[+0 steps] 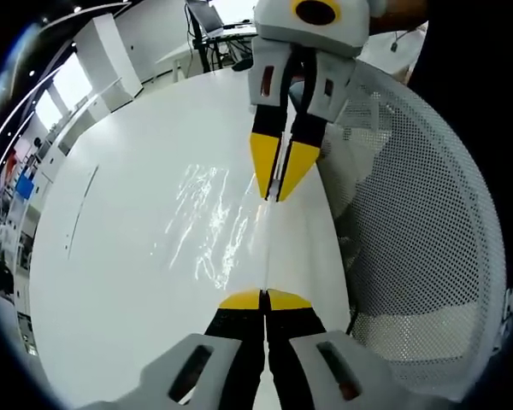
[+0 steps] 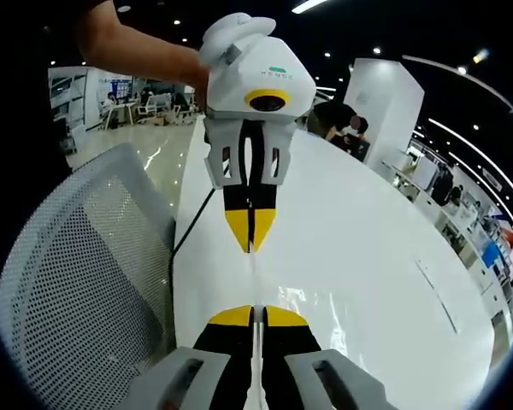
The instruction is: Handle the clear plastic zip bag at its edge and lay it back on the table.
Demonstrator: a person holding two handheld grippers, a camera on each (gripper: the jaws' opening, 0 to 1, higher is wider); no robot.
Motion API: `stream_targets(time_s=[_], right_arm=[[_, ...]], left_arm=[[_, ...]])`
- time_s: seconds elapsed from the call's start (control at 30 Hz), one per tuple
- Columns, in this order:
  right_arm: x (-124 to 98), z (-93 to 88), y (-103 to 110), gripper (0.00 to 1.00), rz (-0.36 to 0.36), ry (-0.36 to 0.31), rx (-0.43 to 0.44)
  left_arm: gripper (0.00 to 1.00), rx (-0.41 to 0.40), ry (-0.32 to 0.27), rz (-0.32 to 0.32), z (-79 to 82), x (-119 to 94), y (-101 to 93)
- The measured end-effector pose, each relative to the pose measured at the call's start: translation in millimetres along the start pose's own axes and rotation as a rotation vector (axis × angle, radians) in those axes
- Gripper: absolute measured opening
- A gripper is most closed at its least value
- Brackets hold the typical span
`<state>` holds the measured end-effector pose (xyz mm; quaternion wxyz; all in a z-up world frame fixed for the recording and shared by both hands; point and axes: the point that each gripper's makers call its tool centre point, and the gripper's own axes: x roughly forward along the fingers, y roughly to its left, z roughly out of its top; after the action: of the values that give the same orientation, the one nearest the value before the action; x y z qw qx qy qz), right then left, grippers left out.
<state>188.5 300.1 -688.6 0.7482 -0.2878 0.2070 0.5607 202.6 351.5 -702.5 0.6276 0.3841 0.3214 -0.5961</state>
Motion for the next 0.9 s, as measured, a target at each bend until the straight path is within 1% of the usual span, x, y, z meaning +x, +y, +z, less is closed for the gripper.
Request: stream_targets(time_s=[0.63,0.9], right_arm=[[0.3,2.5,-0.4,0.0,-0.005,-0.01,0.006],[0.0,1.8,-2.9,0.0,-0.007,-0.008,0.001]], left_arm=[[0.0,-0.004,0.005,0.001,-2.9,-1.4,3.8],[0.0,-0.004,0.004,0.002,-1.8,-1.7,4.1]])
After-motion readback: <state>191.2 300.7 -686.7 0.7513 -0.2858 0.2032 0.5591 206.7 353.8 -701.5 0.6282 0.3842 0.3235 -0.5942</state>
